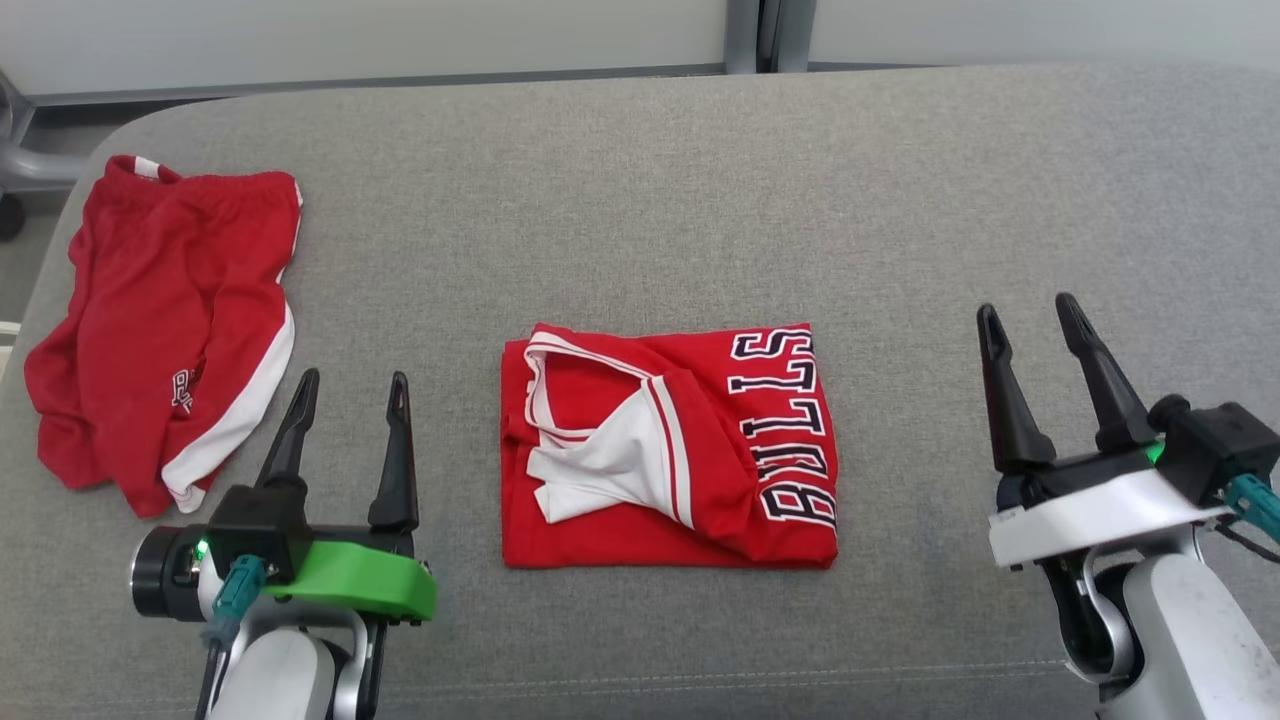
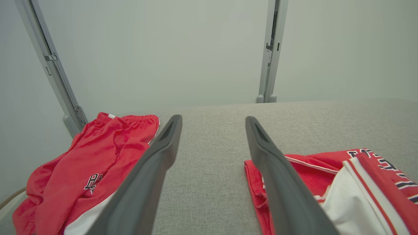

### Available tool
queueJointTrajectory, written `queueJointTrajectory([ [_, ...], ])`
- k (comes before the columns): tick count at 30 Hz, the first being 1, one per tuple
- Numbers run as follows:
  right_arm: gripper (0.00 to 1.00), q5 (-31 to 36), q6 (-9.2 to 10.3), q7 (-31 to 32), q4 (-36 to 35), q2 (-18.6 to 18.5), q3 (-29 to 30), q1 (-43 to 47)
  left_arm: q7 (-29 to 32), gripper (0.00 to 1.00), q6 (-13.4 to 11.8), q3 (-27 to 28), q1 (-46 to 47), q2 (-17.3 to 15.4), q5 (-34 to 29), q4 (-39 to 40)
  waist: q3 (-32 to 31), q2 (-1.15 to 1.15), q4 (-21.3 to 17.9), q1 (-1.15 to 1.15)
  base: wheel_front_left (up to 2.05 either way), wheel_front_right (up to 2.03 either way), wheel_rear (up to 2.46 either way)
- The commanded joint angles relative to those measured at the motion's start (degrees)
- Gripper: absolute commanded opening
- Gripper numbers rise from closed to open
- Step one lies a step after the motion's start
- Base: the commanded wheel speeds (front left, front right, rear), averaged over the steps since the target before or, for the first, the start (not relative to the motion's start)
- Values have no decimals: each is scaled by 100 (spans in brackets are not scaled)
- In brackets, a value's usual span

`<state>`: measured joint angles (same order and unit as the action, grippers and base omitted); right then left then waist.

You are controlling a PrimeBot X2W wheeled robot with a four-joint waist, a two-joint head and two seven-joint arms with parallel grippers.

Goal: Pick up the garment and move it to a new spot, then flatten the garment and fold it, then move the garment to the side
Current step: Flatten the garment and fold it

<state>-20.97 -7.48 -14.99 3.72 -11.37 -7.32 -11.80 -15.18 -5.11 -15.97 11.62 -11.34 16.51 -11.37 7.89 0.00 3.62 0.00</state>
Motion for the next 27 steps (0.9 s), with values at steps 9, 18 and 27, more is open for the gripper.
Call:
queueJointTrajectory([
  [9, 100, 244, -2, 12, 399, 65, 375, 721, 29, 100, -102, 25, -468, -119, 45, 92, -478, 0, -38, 0, 0, 0, 0],
  [18, 100, 250, -2, 48, 562, 146, 511, 910, 143, 100, -192, 1, -743, -129, 118, 180, -610, 0, 3, 0, 0, 0, 0],
  [27, 100, 251, -1, 70, 616, 139, 523, 825, 188, 100, -239, -26, -705, -170, 136, 227, -599, 0, -12, 0, 0, 0, 0],
])
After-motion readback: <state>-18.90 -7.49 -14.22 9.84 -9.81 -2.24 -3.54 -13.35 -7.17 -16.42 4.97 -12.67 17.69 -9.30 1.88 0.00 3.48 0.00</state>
